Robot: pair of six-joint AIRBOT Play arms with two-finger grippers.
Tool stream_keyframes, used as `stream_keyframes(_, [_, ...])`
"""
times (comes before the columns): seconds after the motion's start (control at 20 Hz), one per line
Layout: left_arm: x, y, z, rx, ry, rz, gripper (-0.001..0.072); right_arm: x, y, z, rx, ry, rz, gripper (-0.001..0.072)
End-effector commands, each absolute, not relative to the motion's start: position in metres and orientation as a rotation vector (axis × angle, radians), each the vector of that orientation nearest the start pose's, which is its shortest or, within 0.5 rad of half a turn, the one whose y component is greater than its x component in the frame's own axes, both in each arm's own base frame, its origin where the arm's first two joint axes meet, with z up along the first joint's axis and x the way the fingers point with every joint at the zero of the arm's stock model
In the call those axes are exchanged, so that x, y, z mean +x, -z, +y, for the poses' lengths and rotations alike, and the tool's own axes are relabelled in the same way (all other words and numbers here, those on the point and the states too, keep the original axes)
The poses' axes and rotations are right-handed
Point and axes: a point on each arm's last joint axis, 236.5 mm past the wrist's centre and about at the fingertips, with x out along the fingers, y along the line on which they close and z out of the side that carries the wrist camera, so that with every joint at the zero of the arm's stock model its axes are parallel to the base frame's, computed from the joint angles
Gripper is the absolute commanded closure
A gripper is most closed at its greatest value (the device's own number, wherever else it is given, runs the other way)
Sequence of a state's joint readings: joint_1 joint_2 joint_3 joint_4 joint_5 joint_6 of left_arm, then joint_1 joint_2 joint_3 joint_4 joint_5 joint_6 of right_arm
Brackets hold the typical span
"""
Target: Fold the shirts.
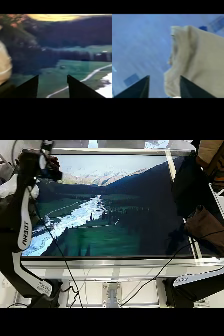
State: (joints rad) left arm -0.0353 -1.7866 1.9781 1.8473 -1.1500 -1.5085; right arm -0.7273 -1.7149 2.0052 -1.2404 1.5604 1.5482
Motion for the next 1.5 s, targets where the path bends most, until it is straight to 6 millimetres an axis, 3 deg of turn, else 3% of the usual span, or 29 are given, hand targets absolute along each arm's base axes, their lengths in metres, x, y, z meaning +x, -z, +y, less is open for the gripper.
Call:
stream_keyframes(0.0, [0.544, -0.086, 0.133, 0.224, -0.315, 1.048, 0.0286, 0.424, -0.098, -0.234, 0.652, 0.242, 1.116, 0.0346])
stream_keyframes(0.1, [0.516, -0.078, 0.180, 0.159, -0.403, 1.125, 0.0257, 0.428, -0.079, -0.211, 0.654, 0.202, 1.175, 0.0339])
stream_keyframes(0.15, [0.503, -0.075, 0.202, 0.121, -0.441, 1.151, 0.0152, 0.431, -0.070, -0.198, 0.648, 0.178, 1.204, 0.0331])
stream_keyframes(0.2, [0.494, -0.073, 0.219, 0.081, -0.466, 1.162, 0.0106, 0.434, -0.059, -0.182, 0.640, 0.152, 1.233, 0.0331])
stream_keyframes(0.4, [0.470, -0.061, 0.278, -0.071, -0.531, 1.151, 0.0100, 0.452, -0.015, -0.110, 0.584, 0.048, 1.319, 0.0331])
stream_keyframes(0.5, [0.466, -0.039, 0.291, -0.140, -0.505, 1.170, 0.0065, 0.462, 0.003, -0.070, 0.521, -0.016, 1.331, 0.0330])
stream_keyframes(0.6, [0.467, -0.007, 0.290, -0.182, -0.456, 1.218, 0.0053, 0.473, 0.015, -0.036, 0.454, -0.054, 1.321, 0.0330])
stream_keyframes(0.75, [0.469, 0.042, 0.289, -0.180, -0.420, 1.296, 0.0053, 0.488, 0.015, 0.009, 0.380, -0.120, 1.288, 0.0330])
stream_keyframes(0.9, [0.471, 0.085, 0.281, -0.227, -0.384, 1.350, 0.0063, 0.487, 0.014, 0.046, 0.337, -0.185, 1.295, 0.0330])
stream_keyframes(0.95, [0.475, 0.092, 0.277, -0.246, -0.368, 1.347, 0.0078, 0.486, 0.014, 0.054, 0.326, -0.197, 1.298, 0.0330])
stream_keyframes(1.0, [0.481, 0.097, 0.273, -0.263, -0.346, 1.331, 0.0194, 0.486, 0.014, 0.060, 0.317, -0.208, 1.301, 0.0330])
stream_keyframes(1.05, [0.488, 0.098, 0.268, -0.287, -0.328, 1.310, 0.0357, 0.485, 0.014, 0.064, 0.311, -0.216, 1.302, 0.0330])
stream_keyframes(1.1, [0.495, 0.096, 0.262, -0.317, -0.308, 1.283, 0.0601, 0.485, 0.014, 0.069, 0.306, -0.224, 1.304, 0.0330])
stream_keyframes(1.15, [0.502, 0.091, 0.253, -0.344, -0.271, 1.260, 0.0696, 0.484, 0.014, 0.071, 0.302, -0.228, 1.304, 0.0330])
stream_keyframes(1.3, [0.531, 0.056, 0.214, -0.433, -0.095, 1.155, 0.0698, 0.484, 0.013, 0.078, 0.314, -0.244, 1.302, 0.0331])
stream_keyframes(1.45, [0.561, -0.017, 0.161, -0.526, 0.125, 0.968, 0.0698, 0.492, 0.005, 0.089, 0.357, -0.279, 1.262, 0.0333])
